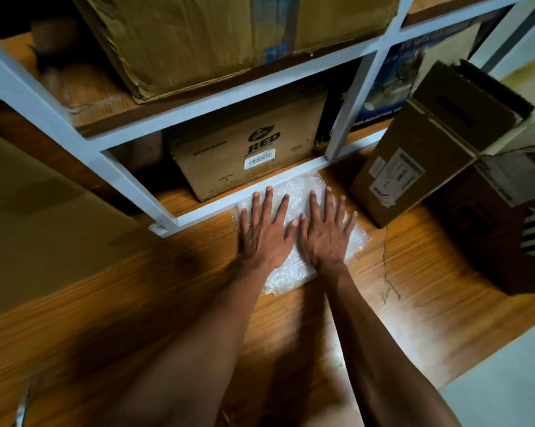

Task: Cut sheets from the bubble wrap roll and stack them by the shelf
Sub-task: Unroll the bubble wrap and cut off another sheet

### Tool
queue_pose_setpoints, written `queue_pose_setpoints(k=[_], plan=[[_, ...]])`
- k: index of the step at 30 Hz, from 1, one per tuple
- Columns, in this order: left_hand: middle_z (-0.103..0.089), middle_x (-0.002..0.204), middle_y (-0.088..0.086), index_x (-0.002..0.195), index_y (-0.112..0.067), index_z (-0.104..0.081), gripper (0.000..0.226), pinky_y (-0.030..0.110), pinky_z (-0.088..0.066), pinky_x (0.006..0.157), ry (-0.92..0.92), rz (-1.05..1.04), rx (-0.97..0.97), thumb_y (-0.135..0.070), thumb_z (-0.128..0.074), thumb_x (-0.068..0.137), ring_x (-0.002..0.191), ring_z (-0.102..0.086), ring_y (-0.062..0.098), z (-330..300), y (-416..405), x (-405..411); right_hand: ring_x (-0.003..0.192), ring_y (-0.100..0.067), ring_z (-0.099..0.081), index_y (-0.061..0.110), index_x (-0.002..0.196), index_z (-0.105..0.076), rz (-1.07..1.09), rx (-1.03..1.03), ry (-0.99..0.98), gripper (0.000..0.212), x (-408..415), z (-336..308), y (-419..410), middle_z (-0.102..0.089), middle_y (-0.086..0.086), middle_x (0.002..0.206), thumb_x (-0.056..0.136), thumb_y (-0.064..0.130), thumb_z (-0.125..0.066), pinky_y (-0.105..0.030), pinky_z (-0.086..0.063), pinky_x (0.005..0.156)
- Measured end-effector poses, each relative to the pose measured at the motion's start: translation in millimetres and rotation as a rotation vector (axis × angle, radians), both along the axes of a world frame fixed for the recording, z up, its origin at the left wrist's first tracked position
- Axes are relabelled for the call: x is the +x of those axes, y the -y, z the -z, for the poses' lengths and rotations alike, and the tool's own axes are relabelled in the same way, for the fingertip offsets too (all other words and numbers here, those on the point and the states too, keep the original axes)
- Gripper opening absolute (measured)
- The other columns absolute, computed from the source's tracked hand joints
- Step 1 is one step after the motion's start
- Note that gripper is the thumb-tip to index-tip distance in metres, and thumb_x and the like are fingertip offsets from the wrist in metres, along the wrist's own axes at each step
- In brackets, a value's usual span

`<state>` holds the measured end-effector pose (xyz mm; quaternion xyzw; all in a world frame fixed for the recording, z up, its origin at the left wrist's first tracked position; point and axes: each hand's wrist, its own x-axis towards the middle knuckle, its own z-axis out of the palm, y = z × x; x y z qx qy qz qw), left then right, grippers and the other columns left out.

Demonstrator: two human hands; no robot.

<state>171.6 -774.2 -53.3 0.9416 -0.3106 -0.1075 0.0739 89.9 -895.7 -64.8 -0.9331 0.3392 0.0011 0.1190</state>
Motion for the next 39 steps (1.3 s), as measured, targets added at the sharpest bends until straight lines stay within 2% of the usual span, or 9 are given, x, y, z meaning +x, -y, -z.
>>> queue_pose_setpoints(k=[7, 11, 14, 18, 24, 27, 30, 34, 39], plan=[[0.034, 0.165, -0.002, 0.159, -0.042, 0.020, 0.068, 0.064, 0.009, 0.121, -0.077, 0.040, 0.069, -0.070, -0.003, 0.101, 0.151, 0.033, 0.030, 11, -4, 7, 0.160, -0.036, 0.013, 0.039, 0.165, 0.012, 0.005, 0.084, -0.096, 0.066, -5, 4, 0, 0.014, -0.002, 0.175, 0.106, 0.063, -0.004, -0.067, 0.003, 0.125], [0.016, 0.171, 0.004, 0.163, -0.036, 0.007, 0.070, 0.059, -0.002, 0.125, 0.025, -0.062, -0.057, -0.064, -0.016, 0.103, 0.157, 0.013, 0.034, 2, -12, -5, 0.161, -0.036, -0.001, 0.034, 0.167, -0.006, 0.043, 0.034, -0.005, 0.068, -8, -6, 3, -0.006, -0.004, 0.176, 0.107, 0.064, -0.012, -0.061, 0.003, 0.127], [-0.012, 0.168, 0.011, 0.159, -0.027, -0.022, 0.066, 0.056, -0.026, 0.120, 0.035, -0.359, -0.243, -0.054, -0.039, 0.101, 0.154, -0.016, 0.035, 0, -24, -37, 0.153, -0.039, -0.030, 0.023, 0.159, -0.038, 0.224, -0.079, 0.118, 0.066, -14, -13, 4, -0.036, -0.012, 0.166, 0.105, 0.059, -0.028, -0.058, -0.017, 0.125], [-0.007, 0.166, 0.018, 0.160, -0.014, -0.024, 0.067, 0.050, -0.029, 0.121, -0.099, -0.495, -0.502, -0.039, -0.048, 0.103, 0.153, -0.018, 0.035, 12, -32, -80, 0.133, -0.043, -0.049, 0.008, 0.150, -0.046, 0.292, 0.022, 0.154, 0.062, -27, -7, 6, -0.050, -0.021, 0.150, 0.105, 0.050, -0.034, -0.054, -0.041, 0.109], [0.000, 0.171, 0.011, 0.164, -0.016, -0.018, 0.068, 0.034, -0.023, 0.125, -0.272, -0.557, -0.694, -0.018, -0.051, 0.105, 0.158, -0.012, 0.028, -3, -14, -101, 0.127, -0.045, -0.053, 0.002, 0.149, -0.046, 0.253, 0.154, 0.349, 0.051, -42, -9, 2, -0.054, -0.027, 0.143, 0.109, 0.035, -0.043, -0.051, -0.045, 0.107], [0.000, 0.171, 0.009, 0.164, -0.018, -0.017, 0.071, 0.039, -0.028, 0.124, -0.220, -0.618, -0.705, -0.020, -0.054, 0.104, 0.156, -0.016, 0.030, 3, -22, -97, 0.134, -0.047, -0.046, 0.000, 0.151, -0.042, 0.315, 0.196, 0.354, 0.056, -45, -12, 9, -0.049, -0.030, 0.146, 0.109, 0.036, -0.046, -0.053, -0.039, 0.114], [-0.002, 0.172, 0.008, 0.164, -0.019, -0.019, 0.068, 0.039, -0.029, 0.123, -0.242, -0.610, -0.687, -0.018, -0.052, 0.104, 0.156, -0.018, 0.029, 4, -23, -101, 0.127, -0.049, -0.048, -0.003, 0.145, -0.045, 0.242, 0.249, 0.362, 0.049, -48, -10, 11, -0.051, -0.033, 0.139, 0.109, 0.031, -0.046, -0.055, -0.042, 0.110], [-0.005, 0.172, 0.006, 0.163, -0.018, -0.023, 0.063, 0.018, -0.017, 0.117, -0.305, -0.619, -0.689, -0.013, -0.049, 0.106, 0.157, -0.016, 0.024, -13, -16, -101, 0.120, -0.047, -0.051, -0.001, 0.137, -0.051, 0.244, 0.232, 0.393, 0.044, -52, -11, 12, -0.055, -0.030, 0.131, 0.108, 0.031, -0.043, -0.053, -0.044, 0.104], [-0.006, 0.172, 0.004, 0.165, -0.019, -0.017, 0.069, 0.039, -0.029, 0.123, -0.272, -0.694, -0.706, -0.023, -0.053, 0.105, 0.155, -0.020, 0.027, -10, -29, -77, 0.138, -0.040, -0.045, 0.004, 0.150, -0.046, 0.165, 0.154, 0.336, 0.052, -51, -20, 25, -0.048, -0.023, 0.151, 0.108, 0.034, -0.042, -0.049, -0.038, 0.118]])
